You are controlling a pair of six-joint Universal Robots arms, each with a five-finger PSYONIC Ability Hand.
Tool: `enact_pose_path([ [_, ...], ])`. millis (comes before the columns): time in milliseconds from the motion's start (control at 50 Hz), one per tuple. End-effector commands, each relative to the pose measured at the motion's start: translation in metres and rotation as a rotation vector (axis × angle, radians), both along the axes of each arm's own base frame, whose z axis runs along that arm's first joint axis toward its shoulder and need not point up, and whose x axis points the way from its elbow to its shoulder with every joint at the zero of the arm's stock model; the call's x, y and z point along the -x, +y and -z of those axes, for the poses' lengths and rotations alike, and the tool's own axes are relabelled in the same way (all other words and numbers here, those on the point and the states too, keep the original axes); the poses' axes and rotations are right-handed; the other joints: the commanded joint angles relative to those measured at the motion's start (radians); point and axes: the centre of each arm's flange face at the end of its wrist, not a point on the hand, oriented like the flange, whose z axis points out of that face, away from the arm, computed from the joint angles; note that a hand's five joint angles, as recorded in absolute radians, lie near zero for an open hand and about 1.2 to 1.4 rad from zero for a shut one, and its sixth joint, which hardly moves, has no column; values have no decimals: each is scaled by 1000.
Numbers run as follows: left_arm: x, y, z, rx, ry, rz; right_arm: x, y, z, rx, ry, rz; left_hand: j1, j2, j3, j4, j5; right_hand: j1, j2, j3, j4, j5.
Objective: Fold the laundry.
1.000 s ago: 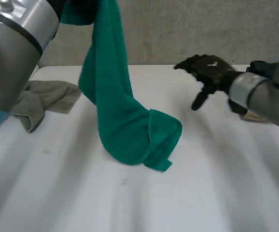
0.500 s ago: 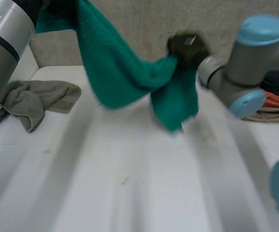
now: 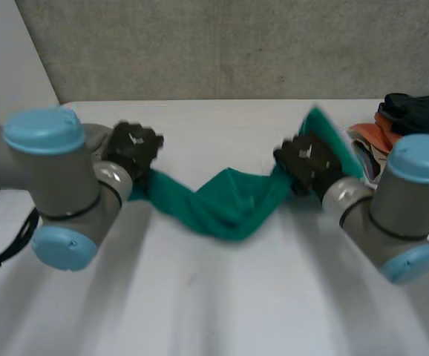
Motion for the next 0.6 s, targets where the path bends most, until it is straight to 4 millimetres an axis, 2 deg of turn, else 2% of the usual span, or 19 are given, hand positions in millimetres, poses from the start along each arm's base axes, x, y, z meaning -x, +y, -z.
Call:
enact_pose_path([
  [20,-7,14,8,-69,-55,0,15,9,16,-90,185,33,-274,-283,-279,-281,-271,-474,-497,-502,-506,-480],
  [100,-13,23,-7,-98,-47,8,21,12,-1,-128,199,38,-639,-648,-644,-647,-636,-595,-618,-623,-627,-601],
  [220,-28,28,-28,-144,-33,-8,26,18,-31,-157,207,29,-769,-778,-774,-777,-766,-678,-701,-706,-710,-684],
  [300,-44,20,-44,-170,13,-54,38,12,-53,-161,208,52,-816,-825,-821,-824,-813,-728,-751,-756,-760,-734],
  [360,-55,10,-49,-196,48,-83,45,4,-60,-160,214,79,-833,-842,-839,-841,-830,-731,-754,-759,-763,-737],
  [500,-70,-10,-43,-293,88,-85,54,-15,-59,-166,251,101,-834,-842,-839,-841,-831,-713,-736,-741,-745,-719],
  [600,-77,-31,-20,-393,88,-85,52,-28,-49,-146,256,80,-734,-743,-739,-742,-731,-675,-698,-703,-707,-681],
])
